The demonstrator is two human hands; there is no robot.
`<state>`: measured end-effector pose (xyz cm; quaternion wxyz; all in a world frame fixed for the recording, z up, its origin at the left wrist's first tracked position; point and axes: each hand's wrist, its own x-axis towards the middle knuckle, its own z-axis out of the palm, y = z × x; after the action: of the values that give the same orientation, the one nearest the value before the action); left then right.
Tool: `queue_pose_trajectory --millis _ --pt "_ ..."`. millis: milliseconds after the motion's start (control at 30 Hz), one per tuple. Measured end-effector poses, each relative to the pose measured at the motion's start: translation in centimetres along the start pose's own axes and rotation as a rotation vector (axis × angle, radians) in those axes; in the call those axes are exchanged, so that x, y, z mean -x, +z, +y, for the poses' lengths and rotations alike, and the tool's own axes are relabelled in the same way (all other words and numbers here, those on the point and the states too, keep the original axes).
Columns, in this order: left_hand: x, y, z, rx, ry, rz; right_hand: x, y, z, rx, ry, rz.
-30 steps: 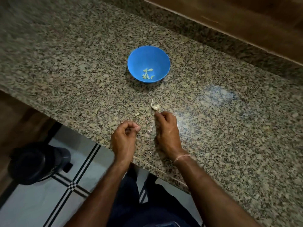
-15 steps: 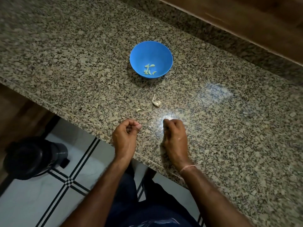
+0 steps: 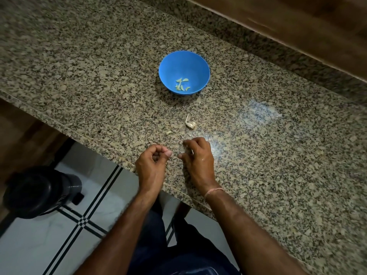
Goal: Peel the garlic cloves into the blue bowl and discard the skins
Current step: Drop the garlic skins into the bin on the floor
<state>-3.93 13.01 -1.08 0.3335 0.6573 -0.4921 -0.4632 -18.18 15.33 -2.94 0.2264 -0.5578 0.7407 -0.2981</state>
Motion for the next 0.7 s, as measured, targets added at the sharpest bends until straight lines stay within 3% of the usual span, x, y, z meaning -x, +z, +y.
queue_pose_trajectory --millis 133,333,467,567,700 --pt "-0.1 0.0 -0.1 0.01 -0.007 -0.006 -1.2 0.3 -0.2 0.035 -0.017 0.085" --pt "0.0 -0.3 0.2 -0.012 -0.009 -0.011 -2.0 0.8 0.8 0.377 -0.164 0.095" --pt "-0.1 -1.1 -0.2 0.01 -0.004 -0.011 -1.7 0.7 0.1 0.496 -0.174 -0.014" --pt "0.0 -2.5 -0.7 0.073 -0.019 -0.002 -0.2 0.9 -2.2 0.301 -0.032 -0.076" --pt "-0.1 -6.3 -2.4 0.096 -0.038 0.058 1.3 3.0 -7.7 -0.375 0.35 -0.081"
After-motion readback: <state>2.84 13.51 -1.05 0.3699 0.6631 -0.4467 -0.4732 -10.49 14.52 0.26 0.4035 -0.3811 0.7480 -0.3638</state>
